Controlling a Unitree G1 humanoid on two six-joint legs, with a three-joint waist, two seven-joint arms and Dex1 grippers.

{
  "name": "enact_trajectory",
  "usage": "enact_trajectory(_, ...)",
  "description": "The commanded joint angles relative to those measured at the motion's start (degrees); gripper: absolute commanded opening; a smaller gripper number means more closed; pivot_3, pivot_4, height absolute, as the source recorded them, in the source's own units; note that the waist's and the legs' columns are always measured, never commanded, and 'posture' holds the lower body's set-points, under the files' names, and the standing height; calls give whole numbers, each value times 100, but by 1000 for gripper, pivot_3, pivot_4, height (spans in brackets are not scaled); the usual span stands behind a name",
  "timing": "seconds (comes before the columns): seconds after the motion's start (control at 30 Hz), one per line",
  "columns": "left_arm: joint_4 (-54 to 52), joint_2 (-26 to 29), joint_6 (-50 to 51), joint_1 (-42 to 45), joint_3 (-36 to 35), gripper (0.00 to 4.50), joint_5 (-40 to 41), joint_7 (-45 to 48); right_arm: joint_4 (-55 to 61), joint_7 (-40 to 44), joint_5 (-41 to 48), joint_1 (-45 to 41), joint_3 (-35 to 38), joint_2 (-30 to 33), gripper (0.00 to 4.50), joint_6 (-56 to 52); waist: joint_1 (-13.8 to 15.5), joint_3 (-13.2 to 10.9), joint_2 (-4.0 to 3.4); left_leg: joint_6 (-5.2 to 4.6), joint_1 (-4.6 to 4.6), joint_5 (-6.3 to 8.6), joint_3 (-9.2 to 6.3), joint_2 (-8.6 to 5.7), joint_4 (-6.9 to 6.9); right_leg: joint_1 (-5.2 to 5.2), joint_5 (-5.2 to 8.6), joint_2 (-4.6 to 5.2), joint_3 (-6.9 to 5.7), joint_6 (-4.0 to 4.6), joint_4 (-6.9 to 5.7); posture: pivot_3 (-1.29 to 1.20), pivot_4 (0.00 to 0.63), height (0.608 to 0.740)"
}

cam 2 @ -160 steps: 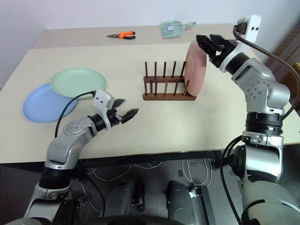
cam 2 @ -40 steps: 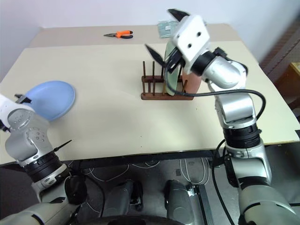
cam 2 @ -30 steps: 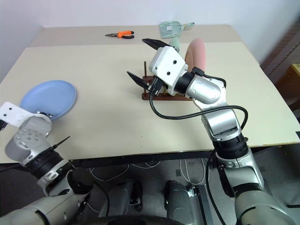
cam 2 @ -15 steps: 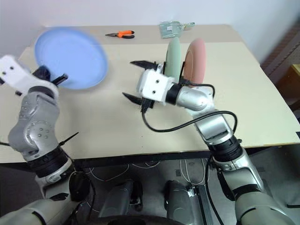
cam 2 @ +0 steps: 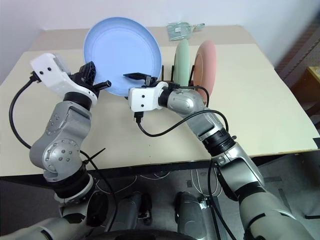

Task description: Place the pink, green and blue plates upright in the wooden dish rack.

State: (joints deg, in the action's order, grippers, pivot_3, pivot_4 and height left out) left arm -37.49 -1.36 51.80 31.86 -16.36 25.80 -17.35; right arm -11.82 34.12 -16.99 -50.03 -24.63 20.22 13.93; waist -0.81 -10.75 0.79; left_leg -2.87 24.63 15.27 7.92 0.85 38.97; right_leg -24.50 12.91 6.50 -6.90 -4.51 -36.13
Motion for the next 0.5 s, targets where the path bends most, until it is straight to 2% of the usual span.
enact_trajectory(0.03, -102, -263, -42, 192, -275, 683, 362, -140, 182, -168, -72, -69, 217, -18, 966, 159, 7, 0, 0, 0, 0, 0, 0, 0, 0, 0, 0, 0, 0, 0, 0, 0, 150, 740)
enact_trajectory(0.1, -27, -409, -89, 333, -532, 1442, 588, -250, 246, -224, -150, -34, 248, 9, 18, 217, 10, -1, 3, 0, 0, 0, -1, 0, 0, 1, 0, 2, 0, 0, 1, 0, 150, 740)
enact_trajectory(0.2, 97, -592, -310, 643, -1019, 3070, 1036, -524, 320, -282, -194, 9, 318, 26, 0, 203, 4, -2, 2, 0, 0, 0, -3, 0, 1, 2, 0, 2, -1, 0, 1, 0, 150, 740)
enact_trajectory(0.27, 225, -521, -620, 849, -1385, 3953, 1176, -708, 396, -291, -118, 37, 409, 8, 0, 126, 4, -2, 2, 0, 0, 0, -3, 1, 2, 2, 0, 1, -1, 0, 2, 0, 150, 740)
enact_trajectory(0.33, 419, -210, -970, 975, -1698, 3953, 1066, -819, 560, -226, 153, 73, 574, -62, 0, -48, -4, -2, 2, 0, 0, 0, -3, 1, 2, 2, 0, 0, -1, 0, 2, 0, 150, 740)
enact_trajectory(0.4, 759, 361, -1083, 834, -1846, 3953, 748, -742, 878, -40, 775, 89, 839, -210, 0, -347, -25, -3, 0, 0, -1, 0, -3, 2, 0, 1, 0, -3, -1, 0, 1, 0, 150, 740)
enact_trajectory(0.5, 1189, 1316, -1196, 181, -1443, 3953, 164, -139, 1486, 230, 2040, 45, 1321, -545, 0, -1270, -22, -3, -2, 1, -2, -1, -1, 4, -4, 0, 0, -8, -1, 0, 0, 0, 150, 740)
